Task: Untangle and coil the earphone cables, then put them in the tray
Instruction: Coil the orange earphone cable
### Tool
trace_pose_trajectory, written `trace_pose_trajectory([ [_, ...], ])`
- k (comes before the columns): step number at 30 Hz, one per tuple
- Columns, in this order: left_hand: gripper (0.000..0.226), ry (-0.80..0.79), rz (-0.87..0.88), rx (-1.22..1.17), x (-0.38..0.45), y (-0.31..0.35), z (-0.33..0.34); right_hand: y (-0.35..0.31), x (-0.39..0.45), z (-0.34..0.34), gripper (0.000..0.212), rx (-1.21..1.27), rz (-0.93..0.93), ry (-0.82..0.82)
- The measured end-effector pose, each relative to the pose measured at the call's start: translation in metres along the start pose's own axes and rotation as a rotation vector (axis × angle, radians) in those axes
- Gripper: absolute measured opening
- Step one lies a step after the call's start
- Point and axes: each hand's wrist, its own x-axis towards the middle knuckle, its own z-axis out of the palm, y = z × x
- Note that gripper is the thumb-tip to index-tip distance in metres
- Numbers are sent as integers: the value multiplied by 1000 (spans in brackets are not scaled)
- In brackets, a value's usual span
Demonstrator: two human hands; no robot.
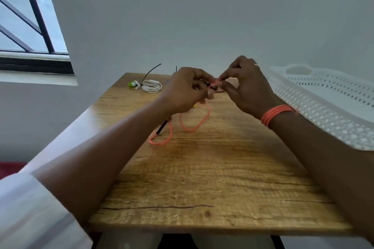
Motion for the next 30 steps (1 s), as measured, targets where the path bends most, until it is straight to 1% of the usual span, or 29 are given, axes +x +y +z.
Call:
trace_pose_trajectory([
  [2,20,147,-28,73,7,-10,-8,2,0,3,17,91,26,-13],
  [4,22,267,-50,116,13,-20,-14,2,-5,0,20,170,37,-30],
  [7,15,348,-18,186,13,-28,-20,-7,-12,-5,20,294,17,27],
  [9,16,367,39,255,9,-25,-15,-13,-14,-4,20,325,8,61],
  [10,22,362,83,296,7,-20,-10,-15,-15,-5,19,341,2,77],
  [12,36,317,227,353,2,-9,-5,-19,-15,-7,17,365,-9,94],
  [14,43,255,416,372,-2,3,0,-21,-16,-10,19,392,-8,107],
  [15,44,224,467,375,-2,8,4,-22,-16,-9,21,410,-10,115],
  [16,45,198,479,376,-3,11,9,-23,-18,-9,21,418,-13,120],
  [18,45,167,454,365,-4,15,18,-23,-18,-7,22,398,-11,123],
  [20,43,178,401,367,-3,13,20,-21,-17,-7,23,387,28,129],
  [22,35,211,341,396,-1,11,14,-20,-16,-9,22,425,89,153],
  [24,26,247,312,436,0,8,6,-18,-15,-11,27,438,126,148],
  [26,21,321,243,469,-1,6,-2,-15,-15,-12,27,430,153,98],
  [30,20,515,63,578,3,-8,-18,-13,-16,-16,17,421,168,-12],
])
